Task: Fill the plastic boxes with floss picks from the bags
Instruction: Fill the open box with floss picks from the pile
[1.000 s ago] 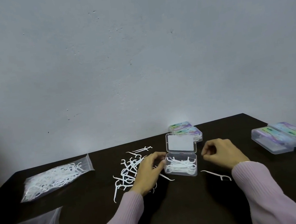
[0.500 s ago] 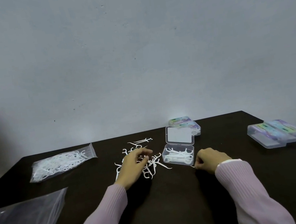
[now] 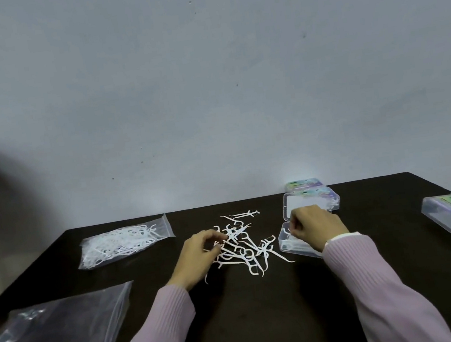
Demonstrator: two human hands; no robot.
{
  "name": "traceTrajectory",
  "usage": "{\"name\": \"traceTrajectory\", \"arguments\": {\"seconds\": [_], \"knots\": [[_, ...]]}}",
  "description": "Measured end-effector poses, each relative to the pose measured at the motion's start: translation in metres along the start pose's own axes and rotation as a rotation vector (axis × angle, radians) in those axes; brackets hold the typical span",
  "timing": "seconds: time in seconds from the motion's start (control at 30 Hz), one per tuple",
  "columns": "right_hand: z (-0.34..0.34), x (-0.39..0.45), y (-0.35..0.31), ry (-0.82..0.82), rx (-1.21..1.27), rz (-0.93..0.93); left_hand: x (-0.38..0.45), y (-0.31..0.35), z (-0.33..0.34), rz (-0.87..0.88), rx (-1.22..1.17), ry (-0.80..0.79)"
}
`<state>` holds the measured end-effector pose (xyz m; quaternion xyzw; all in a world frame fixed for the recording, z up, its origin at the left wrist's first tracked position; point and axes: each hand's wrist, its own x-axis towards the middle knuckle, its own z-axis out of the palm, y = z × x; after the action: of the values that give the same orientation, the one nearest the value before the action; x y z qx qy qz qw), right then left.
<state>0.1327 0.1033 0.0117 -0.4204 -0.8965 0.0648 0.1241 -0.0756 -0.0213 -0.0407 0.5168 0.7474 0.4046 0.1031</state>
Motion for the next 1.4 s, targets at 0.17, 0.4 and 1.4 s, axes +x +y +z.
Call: {"name": "traceTrajectory", "arguments": {"seconds": [0.17, 0.4, 1.4], "knots": [[0.005, 0.003, -0.003, 0.056, -0.059, -0.009, 0.001, -0.005, -0.015, -0.016, 0.045, -0.126], [0.016, -0.002, -0.029, 0.105, 0.025, -0.208, 0.001, -0.008, -0.032, -0.058, 0.215, -0.267], [0.052, -0.013, -0.060, -0.017, 0.083, -0.222, 0.000, -0.009, -0.003, 0.167, 0.388, -0.148]]}}
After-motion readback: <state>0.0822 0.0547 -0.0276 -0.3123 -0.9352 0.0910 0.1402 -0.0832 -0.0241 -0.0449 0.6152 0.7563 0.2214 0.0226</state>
